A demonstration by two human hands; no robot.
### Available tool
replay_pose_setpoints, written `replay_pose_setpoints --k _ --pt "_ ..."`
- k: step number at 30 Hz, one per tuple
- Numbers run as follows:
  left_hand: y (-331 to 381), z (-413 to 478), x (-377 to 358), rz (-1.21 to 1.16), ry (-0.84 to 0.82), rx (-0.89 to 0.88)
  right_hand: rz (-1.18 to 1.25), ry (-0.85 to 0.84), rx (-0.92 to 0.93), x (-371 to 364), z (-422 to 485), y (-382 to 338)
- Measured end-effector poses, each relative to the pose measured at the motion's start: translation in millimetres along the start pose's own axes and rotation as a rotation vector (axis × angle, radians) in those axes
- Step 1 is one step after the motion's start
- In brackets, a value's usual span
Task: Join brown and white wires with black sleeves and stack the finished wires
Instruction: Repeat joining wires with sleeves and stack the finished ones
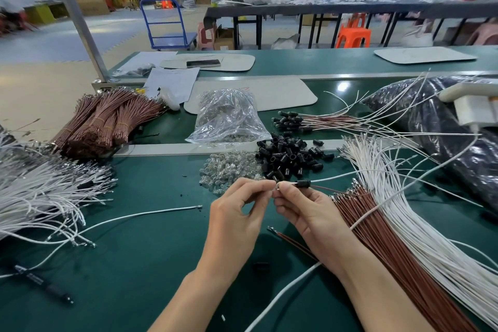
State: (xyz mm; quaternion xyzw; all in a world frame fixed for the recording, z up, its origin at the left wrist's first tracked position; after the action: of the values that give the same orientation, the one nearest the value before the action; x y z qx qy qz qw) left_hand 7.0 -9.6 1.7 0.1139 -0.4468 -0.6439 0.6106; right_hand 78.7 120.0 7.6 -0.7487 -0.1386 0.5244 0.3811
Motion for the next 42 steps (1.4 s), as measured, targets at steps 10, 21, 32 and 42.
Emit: replay_pose_setpoints --k 10,21,32,42 --pt "0.2 0.1 -1.3 -0.033 -0.021 0.013 -0.026 -0.028 -0.006 1.8 0.8 1.5" --pt "-4.6 -2.0 -6.9 -0.019 -0.093 0.062 -0.030 -0.064 0.004 3.1 3.5 -1.1" --pt "-2.4 -0.8 -0.1 0.139 -0.090 -0.030 -0.112 -0.062 -0.010 0.7 2.2 -0.1" --pt "-4.6 0.8 0.2 0.138 -0.093 -0.036 -0.091 -0.056 -0.034 0.6 1.9 -0.5"
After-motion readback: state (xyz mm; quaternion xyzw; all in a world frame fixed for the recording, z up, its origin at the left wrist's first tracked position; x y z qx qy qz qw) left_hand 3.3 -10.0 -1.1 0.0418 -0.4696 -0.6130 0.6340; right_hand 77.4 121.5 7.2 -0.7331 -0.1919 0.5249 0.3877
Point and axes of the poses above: each hand's wrist, its own z-axis towards the middle knuckle, its own x-axis out of the back of the hand, y = z × x, the point moved 1 cm from there along z, towards the middle knuckle, and after that the axes turned 11 degrees about z, right-handed, at the moved point
